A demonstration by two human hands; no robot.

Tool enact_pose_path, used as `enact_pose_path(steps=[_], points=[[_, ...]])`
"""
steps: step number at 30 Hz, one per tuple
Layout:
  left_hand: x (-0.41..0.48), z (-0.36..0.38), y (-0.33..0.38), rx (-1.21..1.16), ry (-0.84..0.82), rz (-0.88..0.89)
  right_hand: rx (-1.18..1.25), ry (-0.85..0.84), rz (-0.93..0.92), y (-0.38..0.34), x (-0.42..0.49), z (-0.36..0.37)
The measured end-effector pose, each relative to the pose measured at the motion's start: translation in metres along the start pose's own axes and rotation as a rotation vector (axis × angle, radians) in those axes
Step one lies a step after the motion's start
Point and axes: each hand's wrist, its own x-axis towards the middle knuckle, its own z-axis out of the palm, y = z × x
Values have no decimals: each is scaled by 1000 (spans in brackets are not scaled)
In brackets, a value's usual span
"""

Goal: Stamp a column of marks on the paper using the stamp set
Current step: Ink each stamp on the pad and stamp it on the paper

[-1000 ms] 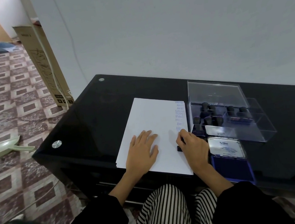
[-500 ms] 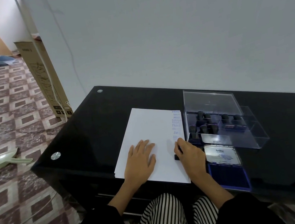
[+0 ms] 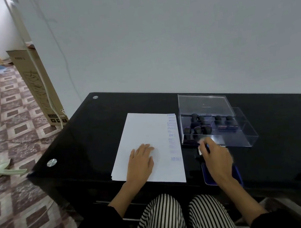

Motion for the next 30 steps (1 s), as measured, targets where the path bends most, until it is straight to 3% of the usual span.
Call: enact_pose_path(steps=[9, 13, 16, 30], points=[[-18, 20, 84, -190, -69, 253, -127, -28, 80, 20, -21, -27], [-25, 40, 103, -134, -167, 270, -194, -1, 7, 24, -28, -28], [-27, 46, 103, 48, -233, 244, -243, -9, -71, 27, -32, -25], [-28, 57, 102, 199, -170, 251, -223, 163, -177, 36, -27, -7]])
